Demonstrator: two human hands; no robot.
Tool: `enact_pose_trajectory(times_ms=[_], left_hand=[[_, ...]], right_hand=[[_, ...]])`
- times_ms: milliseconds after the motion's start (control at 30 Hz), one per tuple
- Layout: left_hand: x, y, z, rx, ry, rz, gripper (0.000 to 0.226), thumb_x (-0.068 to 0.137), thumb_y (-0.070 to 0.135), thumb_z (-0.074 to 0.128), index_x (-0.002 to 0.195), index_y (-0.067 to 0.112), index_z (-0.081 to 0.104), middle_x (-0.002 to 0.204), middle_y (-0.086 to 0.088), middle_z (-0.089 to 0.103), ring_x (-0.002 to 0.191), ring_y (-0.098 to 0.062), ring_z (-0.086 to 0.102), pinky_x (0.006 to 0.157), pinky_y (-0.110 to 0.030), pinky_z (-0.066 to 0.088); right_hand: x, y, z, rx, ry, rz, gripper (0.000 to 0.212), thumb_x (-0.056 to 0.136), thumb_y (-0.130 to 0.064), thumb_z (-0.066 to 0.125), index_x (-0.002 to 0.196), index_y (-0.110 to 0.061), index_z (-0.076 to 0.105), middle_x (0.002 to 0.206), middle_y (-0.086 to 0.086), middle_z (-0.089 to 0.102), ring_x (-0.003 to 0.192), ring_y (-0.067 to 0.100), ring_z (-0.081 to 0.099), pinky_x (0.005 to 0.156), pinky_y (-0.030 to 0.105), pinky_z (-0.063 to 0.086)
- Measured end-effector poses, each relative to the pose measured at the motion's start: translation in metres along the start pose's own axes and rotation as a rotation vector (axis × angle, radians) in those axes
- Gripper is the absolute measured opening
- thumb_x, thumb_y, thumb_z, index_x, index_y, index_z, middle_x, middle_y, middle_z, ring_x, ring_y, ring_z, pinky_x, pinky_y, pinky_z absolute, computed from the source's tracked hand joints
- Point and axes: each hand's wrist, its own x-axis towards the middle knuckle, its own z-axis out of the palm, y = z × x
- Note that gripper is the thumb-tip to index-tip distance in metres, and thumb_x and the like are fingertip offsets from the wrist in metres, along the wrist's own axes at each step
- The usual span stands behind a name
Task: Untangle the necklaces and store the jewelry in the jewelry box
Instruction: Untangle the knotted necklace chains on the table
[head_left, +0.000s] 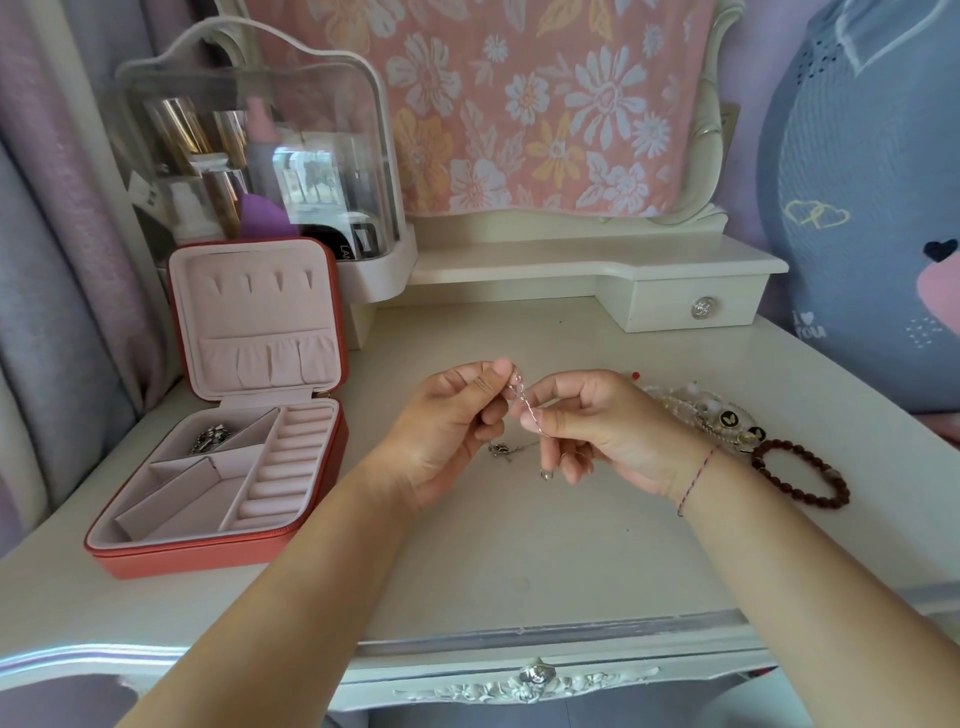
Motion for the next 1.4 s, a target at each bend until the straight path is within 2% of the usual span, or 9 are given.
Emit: enact_pose_trajectory(times_ms=[267,433,700,933,1067,1133,1267,1333,1400], left_hand=[[0.0023,-0.0007,-0.0034,-0.021,0.037,0.008,0.02,0.083,0.029,0.058,0.075,0.011,0.059,0.071,0.001,0.049,0.051,-0.006,0.033,0.046,-0.015,0.03],[0.0043,-0.0019,-0.005,-0.052,0.075,0.003,0.021,0.088,0.028,0.055,0.076,0.011,0.056,0.071,0.0,0.052,0.048,-0.005,0.032,0.044,-0.015,0.027],[0.0038,0.0007,-0.006,-0.112,0.071,0.026,0.02,0.086,0.031,0.054,0.079,0.012,0.053,0.075,0.001,0.058,0.041,-0.004,0.025,0.039,-0.014,0.021],[0.0025,0.0021,-0.0047,-0.046,0.103,0.037,0.022,0.086,0.034,0.053,0.08,0.013,0.053,0.075,0.001,0.06,0.044,-0.007,0.031,0.038,-0.015,0.026],[0.0,0.0028,-0.0033,0.014,0.122,0.052,0.022,0.092,0.032,0.051,0.079,0.015,0.054,0.073,0.001,0.063,0.049,-0.008,0.04,0.045,-0.017,0.032],[-0.0008,0.0022,-0.0013,0.097,0.147,0.065,0.024,0.098,0.028,0.047,0.079,0.015,0.054,0.072,0.001,0.066,0.056,-0.01,0.05,0.056,-0.02,0.038],[-0.0011,0.0005,0.0006,0.268,0.187,0.109,0.025,0.102,0.028,0.043,0.082,0.015,0.053,0.078,0.001,0.073,0.079,-0.008,0.063,0.086,-0.029,0.04],[-0.001,0.0002,0.0,0.303,0.202,0.118,0.026,0.103,0.029,0.041,0.083,0.017,0.052,0.083,0.002,0.075,0.09,-0.008,0.064,0.089,-0.029,0.039],[-0.0008,-0.0001,-0.0011,0.306,0.206,0.116,0.026,0.103,0.031,0.04,0.086,0.015,0.05,0.088,0.001,0.076,0.095,-0.009,0.065,0.088,-0.029,0.039]], right_hand=[[0.0019,0.0022,-0.0028,0.016,0.133,-0.104,0.008,0.092,-0.01,0.059,0.084,-0.009,0.058,0.061,0.006,0.063,0.044,0.016,0.054,0.045,0.024,0.035],[0.0035,0.0005,-0.0038,0.073,0.199,-0.136,0.011,0.095,-0.009,0.054,0.084,-0.012,0.053,0.061,0.005,0.061,0.043,0.015,0.05,0.045,0.021,0.034],[0.0014,-0.0015,-0.0015,0.1,0.154,-0.128,0.014,0.098,-0.011,0.046,0.084,-0.013,0.045,0.061,0.006,0.06,0.044,0.017,0.05,0.044,0.022,0.033],[0.0015,-0.0013,-0.0016,0.09,0.138,-0.117,0.014,0.1,-0.015,0.043,0.086,-0.014,0.042,0.064,0.009,0.063,0.046,0.022,0.055,0.046,0.025,0.033],[0.0015,-0.0001,-0.002,0.07,0.139,-0.128,0.014,0.101,-0.015,0.042,0.087,-0.013,0.041,0.067,0.013,0.066,0.05,0.026,0.06,0.047,0.026,0.038],[0.0017,0.0004,-0.0026,0.058,0.144,-0.151,0.013,0.101,-0.012,0.041,0.088,-0.012,0.04,0.07,0.013,0.069,0.056,0.026,0.064,0.05,0.025,0.042],[0.0032,0.0021,-0.0054,-0.092,0.193,-0.219,0.014,0.1,-0.01,0.043,0.086,-0.012,0.044,0.077,0.008,0.074,0.075,0.011,0.064,0.07,0.015,0.042],[0.0033,0.0024,-0.0067,-0.11,0.203,-0.234,0.014,0.1,-0.011,0.045,0.086,-0.013,0.045,0.08,0.007,0.075,0.082,0.009,0.061,0.077,0.014,0.04],[0.0032,0.0027,-0.0075,-0.107,0.203,-0.243,0.015,0.099,-0.012,0.049,0.085,-0.014,0.047,0.084,0.005,0.075,0.086,0.011,0.06,0.083,0.02,0.04]])
